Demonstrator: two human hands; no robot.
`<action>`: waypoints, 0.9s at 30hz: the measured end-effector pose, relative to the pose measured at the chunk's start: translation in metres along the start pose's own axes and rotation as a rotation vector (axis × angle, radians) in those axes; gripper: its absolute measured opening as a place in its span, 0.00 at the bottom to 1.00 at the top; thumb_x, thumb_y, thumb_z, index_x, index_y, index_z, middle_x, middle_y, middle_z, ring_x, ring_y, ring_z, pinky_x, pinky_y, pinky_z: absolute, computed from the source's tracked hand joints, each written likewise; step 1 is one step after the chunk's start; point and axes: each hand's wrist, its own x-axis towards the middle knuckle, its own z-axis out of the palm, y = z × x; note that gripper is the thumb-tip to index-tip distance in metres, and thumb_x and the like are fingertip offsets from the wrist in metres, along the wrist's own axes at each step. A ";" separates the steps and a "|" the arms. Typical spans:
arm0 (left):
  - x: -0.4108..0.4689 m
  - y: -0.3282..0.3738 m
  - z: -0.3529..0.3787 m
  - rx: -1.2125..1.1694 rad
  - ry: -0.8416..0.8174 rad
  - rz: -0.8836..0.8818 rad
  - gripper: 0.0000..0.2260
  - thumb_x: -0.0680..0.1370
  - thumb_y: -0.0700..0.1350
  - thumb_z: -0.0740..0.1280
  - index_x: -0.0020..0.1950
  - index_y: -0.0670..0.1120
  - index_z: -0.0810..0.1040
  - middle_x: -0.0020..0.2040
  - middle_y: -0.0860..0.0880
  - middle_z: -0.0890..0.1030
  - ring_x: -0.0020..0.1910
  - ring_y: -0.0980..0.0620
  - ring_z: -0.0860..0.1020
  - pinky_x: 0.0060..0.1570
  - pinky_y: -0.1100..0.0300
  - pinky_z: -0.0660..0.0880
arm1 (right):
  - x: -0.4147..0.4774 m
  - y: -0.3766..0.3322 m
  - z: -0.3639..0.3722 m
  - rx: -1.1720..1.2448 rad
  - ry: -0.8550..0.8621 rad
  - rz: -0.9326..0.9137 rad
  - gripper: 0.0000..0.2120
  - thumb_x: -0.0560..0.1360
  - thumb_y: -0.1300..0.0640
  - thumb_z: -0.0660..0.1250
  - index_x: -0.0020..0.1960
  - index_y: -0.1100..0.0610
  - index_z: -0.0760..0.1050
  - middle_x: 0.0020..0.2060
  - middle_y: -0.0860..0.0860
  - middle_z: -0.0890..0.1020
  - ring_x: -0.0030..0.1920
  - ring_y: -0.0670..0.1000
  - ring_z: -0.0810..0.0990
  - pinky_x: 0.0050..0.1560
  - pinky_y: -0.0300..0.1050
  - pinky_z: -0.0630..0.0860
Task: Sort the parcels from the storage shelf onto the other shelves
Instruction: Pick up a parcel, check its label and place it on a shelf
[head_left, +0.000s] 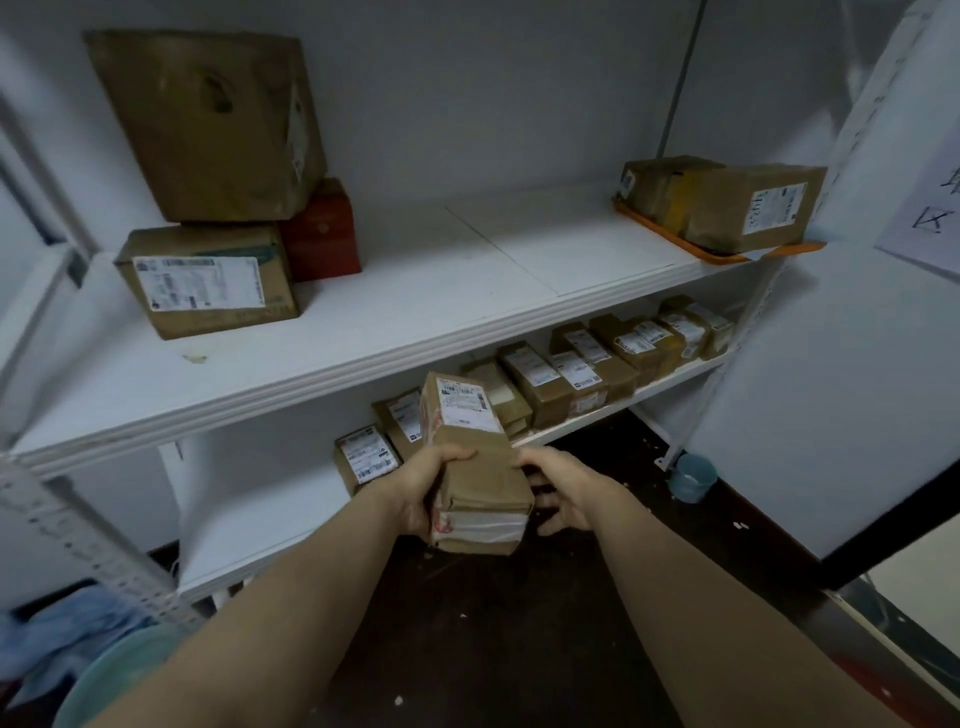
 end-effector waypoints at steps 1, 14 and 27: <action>0.002 -0.003 -0.008 -0.034 -0.002 -0.010 0.28 0.63 0.55 0.74 0.61 0.47 0.77 0.57 0.39 0.81 0.57 0.39 0.78 0.61 0.43 0.71 | 0.003 0.001 0.006 -0.041 -0.037 0.069 0.33 0.69 0.42 0.71 0.70 0.53 0.67 0.68 0.58 0.70 0.67 0.63 0.69 0.56 0.64 0.72; -0.015 -0.041 -0.121 -0.157 0.363 -0.142 0.12 0.73 0.49 0.66 0.53 0.45 0.74 0.52 0.43 0.78 0.55 0.43 0.75 0.64 0.46 0.69 | 0.065 -0.014 0.144 -0.256 -0.247 0.090 0.17 0.75 0.49 0.69 0.62 0.52 0.73 0.54 0.54 0.80 0.54 0.55 0.80 0.56 0.57 0.79; 0.047 -0.056 -0.260 -0.249 0.615 -0.042 0.07 0.77 0.37 0.64 0.55 0.42 0.74 0.50 0.42 0.75 0.46 0.46 0.73 0.37 0.56 0.71 | 0.175 -0.029 0.288 -0.654 -0.214 -0.295 0.28 0.81 0.54 0.61 0.78 0.50 0.56 0.73 0.54 0.67 0.70 0.55 0.69 0.69 0.48 0.67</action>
